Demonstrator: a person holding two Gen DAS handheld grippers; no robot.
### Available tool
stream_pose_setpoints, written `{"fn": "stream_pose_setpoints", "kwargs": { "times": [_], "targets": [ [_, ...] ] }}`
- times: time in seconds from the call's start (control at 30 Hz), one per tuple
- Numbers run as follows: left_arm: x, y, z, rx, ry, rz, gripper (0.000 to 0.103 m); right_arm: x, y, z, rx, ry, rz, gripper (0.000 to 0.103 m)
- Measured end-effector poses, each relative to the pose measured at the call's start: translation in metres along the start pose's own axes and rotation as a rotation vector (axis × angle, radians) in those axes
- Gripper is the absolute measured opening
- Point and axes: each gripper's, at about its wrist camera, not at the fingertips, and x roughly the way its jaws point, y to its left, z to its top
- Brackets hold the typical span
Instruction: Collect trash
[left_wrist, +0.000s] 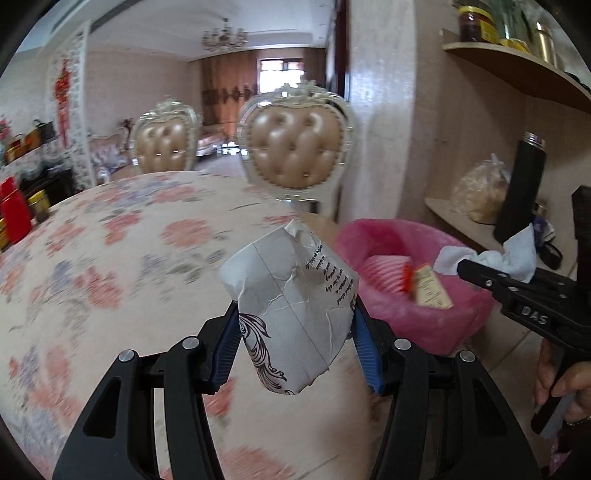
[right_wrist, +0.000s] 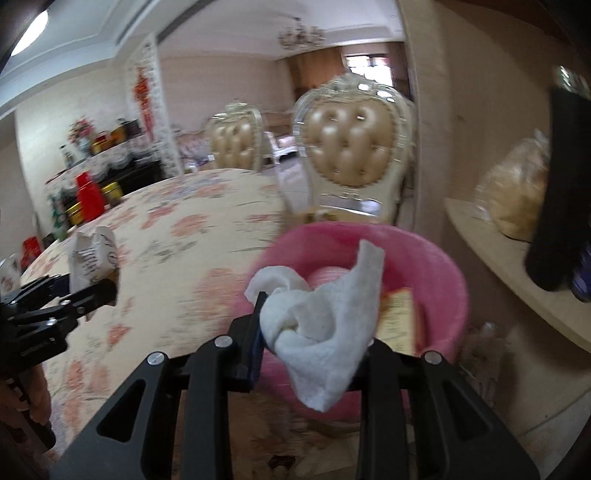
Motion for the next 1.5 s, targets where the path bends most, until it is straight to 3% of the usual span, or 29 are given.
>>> {"fn": "stream_pose_setpoints", "kwargs": {
  "times": [0.23,0.4,0.43,0.5,0.53,0.7,0.83,0.9,0.93,0.97,1.17,1.5],
  "targets": [
    [0.034,-0.031,0.031,0.059,0.003,-0.069,0.053,0.023,-0.035,0.012,0.042,0.0,-0.034,0.03],
    [0.058,-0.047,0.049,0.075,0.01,-0.097,0.053,0.042,-0.052,0.017,0.056,0.021,-0.012,0.033],
    [0.063,-0.049,0.051,0.075,0.012,-0.101,0.054,0.044,-0.053,0.017,0.055,0.026,-0.002,0.037],
    [0.072,-0.053,0.055,0.075,0.02,-0.107,0.054,0.049,-0.054,0.018,0.041,0.043,0.027,0.061],
    [0.076,-0.055,0.057,0.073,0.025,-0.111,0.054,0.047,-0.054,0.018,0.036,0.04,0.024,0.065],
    [0.104,-0.071,0.068,0.055,0.05,-0.152,0.054,0.033,-0.07,0.016,0.043,0.013,-0.016,0.066],
    [0.123,-0.1,0.078,0.108,0.036,-0.193,0.054,0.011,-0.088,0.012,0.07,-0.009,-0.06,0.066],
    [0.132,-0.113,0.082,0.138,0.032,-0.19,0.068,0.001,-0.096,0.008,0.095,-0.012,-0.07,0.066],
    [0.133,-0.117,0.083,0.144,0.016,-0.181,0.087,-0.004,-0.097,0.006,0.1,-0.014,-0.076,0.066],
    [0.133,-0.119,0.084,0.142,-0.014,-0.161,0.094,-0.008,-0.098,0.003,0.102,-0.015,-0.085,0.066],
    [0.111,-0.1,0.081,0.13,-0.047,-0.108,0.094,-0.022,-0.088,-0.004,0.104,-0.023,-0.099,0.066],
    [0.019,-0.04,0.04,0.113,-0.132,0.029,0.096,-0.054,-0.039,-0.003,0.055,-0.073,-0.148,0.071]
  ]
}}
